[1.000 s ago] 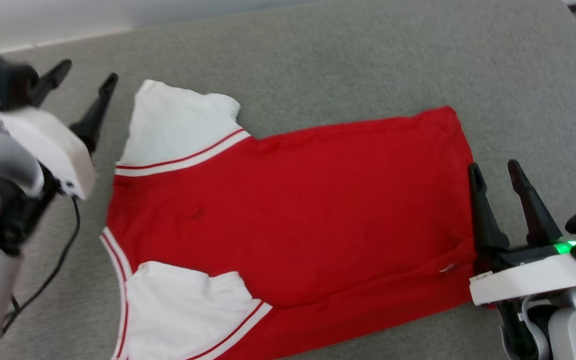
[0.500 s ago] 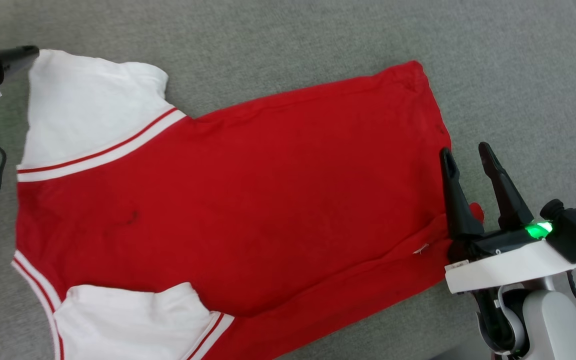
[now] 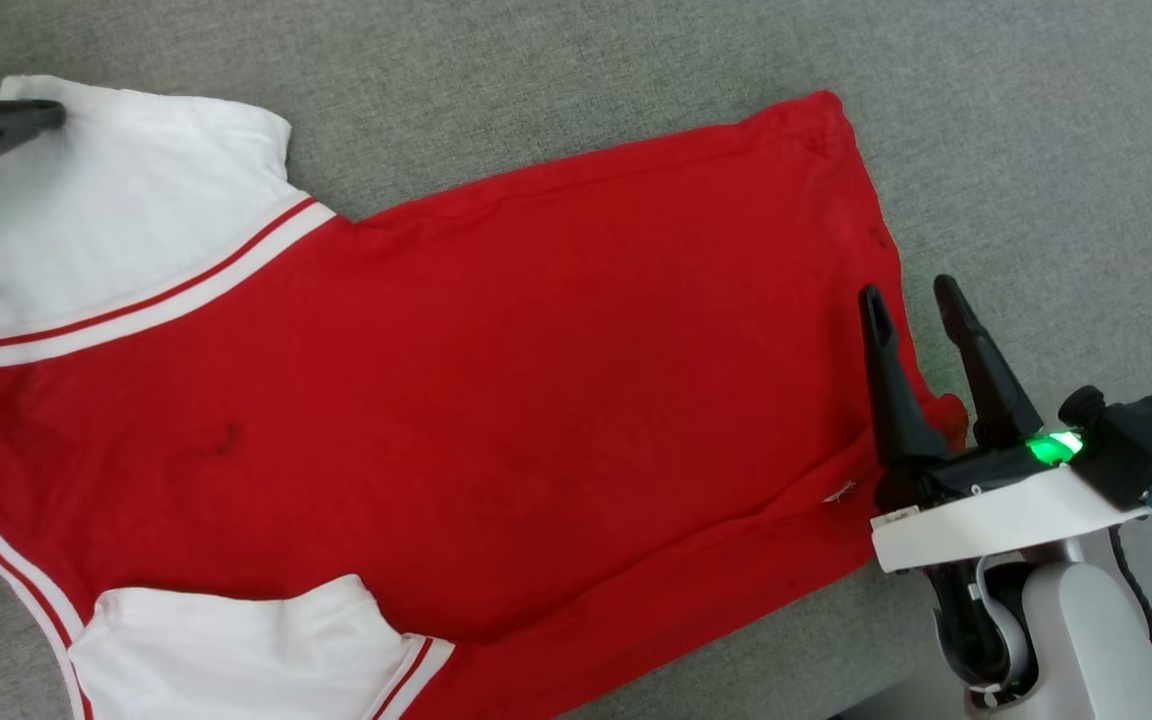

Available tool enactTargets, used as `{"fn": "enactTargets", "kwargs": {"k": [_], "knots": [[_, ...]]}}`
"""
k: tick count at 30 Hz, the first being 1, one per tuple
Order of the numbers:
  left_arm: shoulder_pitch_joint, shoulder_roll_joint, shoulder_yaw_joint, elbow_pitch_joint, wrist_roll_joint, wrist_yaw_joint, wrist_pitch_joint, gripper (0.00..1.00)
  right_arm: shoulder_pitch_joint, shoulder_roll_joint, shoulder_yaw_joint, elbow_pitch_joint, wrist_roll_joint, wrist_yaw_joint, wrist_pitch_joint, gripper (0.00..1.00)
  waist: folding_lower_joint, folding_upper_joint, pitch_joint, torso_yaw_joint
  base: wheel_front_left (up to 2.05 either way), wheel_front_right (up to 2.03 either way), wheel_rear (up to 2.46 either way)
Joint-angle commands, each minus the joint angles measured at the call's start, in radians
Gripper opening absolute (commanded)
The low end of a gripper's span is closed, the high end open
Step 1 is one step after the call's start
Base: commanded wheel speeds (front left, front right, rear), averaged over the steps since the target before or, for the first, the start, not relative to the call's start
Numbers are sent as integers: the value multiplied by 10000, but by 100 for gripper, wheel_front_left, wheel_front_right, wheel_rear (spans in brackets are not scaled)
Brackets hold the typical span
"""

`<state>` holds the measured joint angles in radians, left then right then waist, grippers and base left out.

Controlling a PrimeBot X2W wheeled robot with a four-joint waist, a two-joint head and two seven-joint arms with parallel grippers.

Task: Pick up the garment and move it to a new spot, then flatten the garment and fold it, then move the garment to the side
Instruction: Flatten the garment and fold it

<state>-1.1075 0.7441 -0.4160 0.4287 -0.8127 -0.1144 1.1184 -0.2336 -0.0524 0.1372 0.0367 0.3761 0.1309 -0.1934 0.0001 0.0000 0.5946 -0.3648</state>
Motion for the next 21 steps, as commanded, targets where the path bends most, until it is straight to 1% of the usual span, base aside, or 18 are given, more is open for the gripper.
{"fn": "enactTargets", "kwargs": {"k": [1,5,8,11,12,15,17,21], "knots": [[358,-152,-138,257,-67,-15,-51,0,-167,35,-44,38,-73,-3,12,100,-1,0,-37,46,0,0,0],[288,-229,24,284,-67,-68,-813,0,-213,35,-122,35,-298,-3,242,100,-1,0,-282,239,0,0,0],[303,-275,18,125,-121,-97,-1432,0,-272,-15,-214,-72,-534,-3,687,100,-1,0,-577,471,0,0,0],[451,-313,-110,-186,-234,-140,-2028,0,-408,-462,-320,-224,-717,-5,1582,100,-1,0,-915,783,0,0,0],[528,-336,-160,-350,-309,-136,-2248,0,-474,-632,-342,-273,-705,-3,1996,100,-1,0,-1043,896,0,0,0],[883,-306,-344,-1083,-673,-148,-2740,0,-837,-1136,-672,-330,-358,-5,3690,100,-1,0,-1347,1220,0,0,0],[1185,-125,-519,-1673,-828,-148,-3008,0,-1215,-1713,-817,-344,-326,-5,4981,100,-1,0,-1494,1460,0,0,0],[1833,116,-781,-2914,-1187,-146,-3425,0,-2063,-2561,-1069,-84,62,-3,7751,100,-1,0,-1620,1956,0,0,0]]}}
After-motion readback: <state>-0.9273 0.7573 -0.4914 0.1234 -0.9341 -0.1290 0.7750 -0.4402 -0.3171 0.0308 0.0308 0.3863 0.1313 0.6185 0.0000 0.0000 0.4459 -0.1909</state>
